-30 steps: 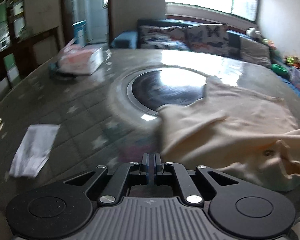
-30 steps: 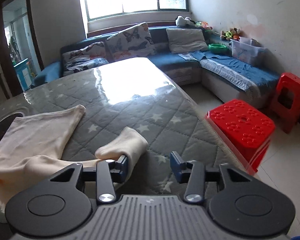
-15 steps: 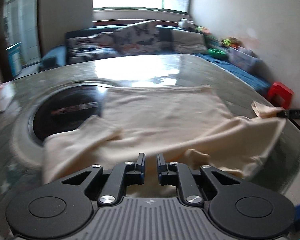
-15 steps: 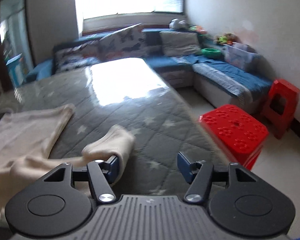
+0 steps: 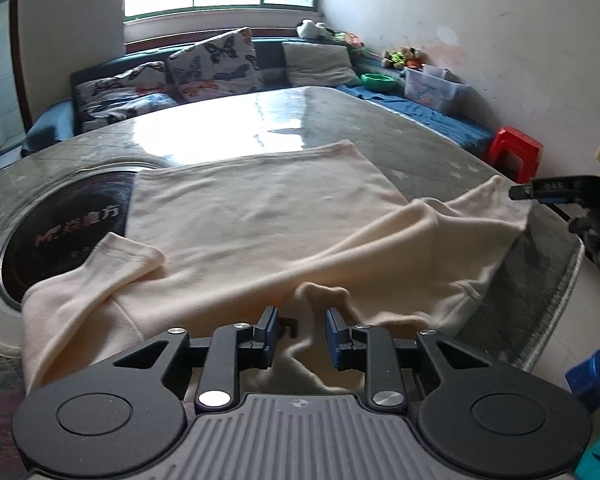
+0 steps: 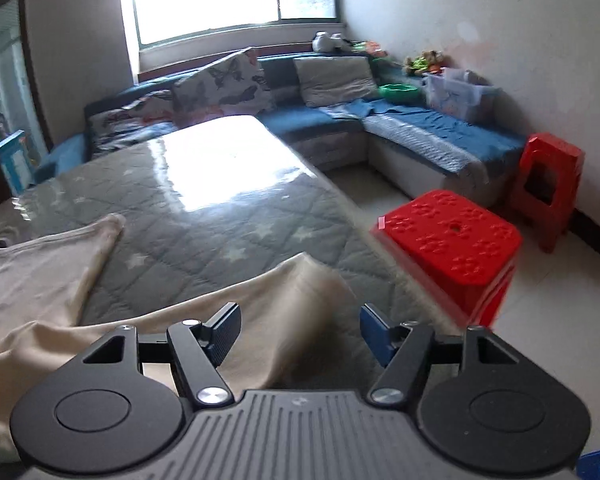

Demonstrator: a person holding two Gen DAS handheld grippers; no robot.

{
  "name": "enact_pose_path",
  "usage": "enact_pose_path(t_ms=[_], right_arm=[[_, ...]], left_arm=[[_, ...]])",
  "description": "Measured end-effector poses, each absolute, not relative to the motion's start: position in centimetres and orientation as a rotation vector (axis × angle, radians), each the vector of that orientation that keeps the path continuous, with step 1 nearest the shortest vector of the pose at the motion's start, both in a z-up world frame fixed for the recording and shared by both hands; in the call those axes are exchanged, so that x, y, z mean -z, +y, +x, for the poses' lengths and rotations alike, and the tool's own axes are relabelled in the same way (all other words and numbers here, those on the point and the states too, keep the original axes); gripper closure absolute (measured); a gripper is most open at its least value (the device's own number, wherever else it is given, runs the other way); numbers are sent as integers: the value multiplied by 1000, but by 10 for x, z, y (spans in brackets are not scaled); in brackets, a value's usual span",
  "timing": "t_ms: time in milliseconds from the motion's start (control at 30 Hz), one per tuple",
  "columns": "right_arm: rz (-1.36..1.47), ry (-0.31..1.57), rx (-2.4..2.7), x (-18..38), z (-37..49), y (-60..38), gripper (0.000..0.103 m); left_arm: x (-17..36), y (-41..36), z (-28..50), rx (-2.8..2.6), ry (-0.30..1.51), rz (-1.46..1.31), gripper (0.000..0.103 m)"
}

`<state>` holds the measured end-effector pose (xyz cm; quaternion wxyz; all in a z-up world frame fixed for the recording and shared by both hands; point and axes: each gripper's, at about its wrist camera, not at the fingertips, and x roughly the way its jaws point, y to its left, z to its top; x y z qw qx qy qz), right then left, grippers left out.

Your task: Fold clothes

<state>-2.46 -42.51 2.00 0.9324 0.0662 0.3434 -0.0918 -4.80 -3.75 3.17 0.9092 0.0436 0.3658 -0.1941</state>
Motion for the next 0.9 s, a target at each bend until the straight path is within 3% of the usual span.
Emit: enact_pose_path(t_ms=[200,467,533,600,900], right_arm=[[84,695,108,-31,-25,-418,36],[-66,684,-368,-55,-37,-332,42],[-104,677,-487,-60,-39,-311,45],[-140,685,-589,-59,-44,-285,47],[-293,701,-811,-56,-59,-213,57]], left_arm=[[-32,-40,-53,418,749,111,71],[-28,-41,-54,415,746,143,72],[-25,-40,-55,407,743,152,89],[-25,-38,-57,403,735,156,94],[-42,-28,-89,446,646,172,98]])
